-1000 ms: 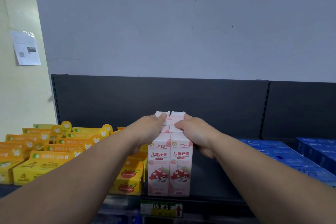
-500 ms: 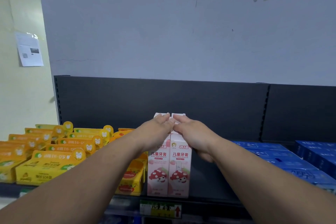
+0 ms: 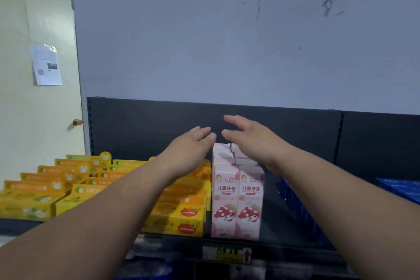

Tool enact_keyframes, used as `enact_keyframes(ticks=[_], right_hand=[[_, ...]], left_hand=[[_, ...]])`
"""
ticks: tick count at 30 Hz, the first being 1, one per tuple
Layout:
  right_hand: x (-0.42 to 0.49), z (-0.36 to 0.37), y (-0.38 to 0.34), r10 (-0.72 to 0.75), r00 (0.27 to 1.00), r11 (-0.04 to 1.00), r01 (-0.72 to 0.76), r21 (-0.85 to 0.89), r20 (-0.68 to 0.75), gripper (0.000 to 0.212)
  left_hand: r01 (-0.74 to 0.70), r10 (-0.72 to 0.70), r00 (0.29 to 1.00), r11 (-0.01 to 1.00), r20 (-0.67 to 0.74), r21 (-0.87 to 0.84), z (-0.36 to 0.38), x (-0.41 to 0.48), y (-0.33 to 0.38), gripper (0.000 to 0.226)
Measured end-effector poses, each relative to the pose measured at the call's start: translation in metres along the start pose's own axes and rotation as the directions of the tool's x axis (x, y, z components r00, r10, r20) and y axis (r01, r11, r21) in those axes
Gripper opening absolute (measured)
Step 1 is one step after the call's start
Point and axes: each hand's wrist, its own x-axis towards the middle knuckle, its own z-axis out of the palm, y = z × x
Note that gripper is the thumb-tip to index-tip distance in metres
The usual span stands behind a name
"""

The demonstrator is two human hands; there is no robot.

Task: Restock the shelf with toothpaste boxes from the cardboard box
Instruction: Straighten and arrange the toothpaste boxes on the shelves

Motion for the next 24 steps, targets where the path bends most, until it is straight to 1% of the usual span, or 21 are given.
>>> enact_keyframes(ticks=[1, 4, 6, 8, 11, 13, 17, 20, 24], right_hand=[[-0.002, 0.006, -0.011, -0.034, 0.999, 0.999, 0.034, -0.019, -0.003, 0.053], [-0.006, 0.04, -0.037, -0.105, 0.994, 0.989, 0.104, -0.101, -0.006, 0.05], [-0.008, 0.07, -0.047, -0.117, 0.993, 0.977, 0.114, -0.179, -0.006, 0.048], [-0.012, 0.103, -0.05, -0.109, 0.994, 0.966, 0.107, -0.236, 0.005, 0.046], [-0.023, 0.152, -0.042, -0.086, 0.994, 0.939, 0.104, -0.329, 0.067, 0.05], [-0.029, 0.179, -0.035, -0.045, 0.995, 0.909, 0.08, -0.409, 0.094, 0.057], [-0.033, 0.211, -0.027, 0.08, 0.99, 0.793, 0.008, -0.609, 0.117, 0.076], [-0.035, 0.219, -0.025, 0.048, 0.994, 0.749, 0.027, -0.663, 0.095, 0.077], [-0.038, 0.216, -0.024, 0.019, 0.994, 0.739, 0.059, -0.671, 0.108, 0.077]], left_hand=[[-0.005, 0.004, 0.999, 1.0, -0.046, -0.005, -0.014, -0.006, -0.007, 0.047], [-0.004, 0.016, 0.989, 0.996, -0.145, 0.084, -0.055, -0.026, -0.038, 0.045], [0.004, 0.023, 0.983, 0.99, -0.184, 0.142, -0.076, -0.041, -0.066, 0.044], [0.007, 0.032, 0.98, 0.98, -0.194, 0.197, -0.089, -0.06, -0.098, 0.043], [-0.015, 0.054, 0.991, 0.953, -0.122, 0.303, -0.091, -0.086, -0.147, 0.047], [-0.042, 0.071, 0.996, 0.925, -0.062, 0.378, -0.086, -0.097, -0.173, 0.052], [-0.114, 0.112, 0.993, 0.817, 0.038, 0.565, -0.071, -0.108, -0.198, 0.06], [-0.142, 0.119, 0.99, 0.801, 0.078, 0.581, -0.063, -0.112, -0.208, 0.064], [-0.197, 0.174, 0.98, 0.784, 0.096, 0.588, -0.063, -0.114, -0.22, 0.065]])
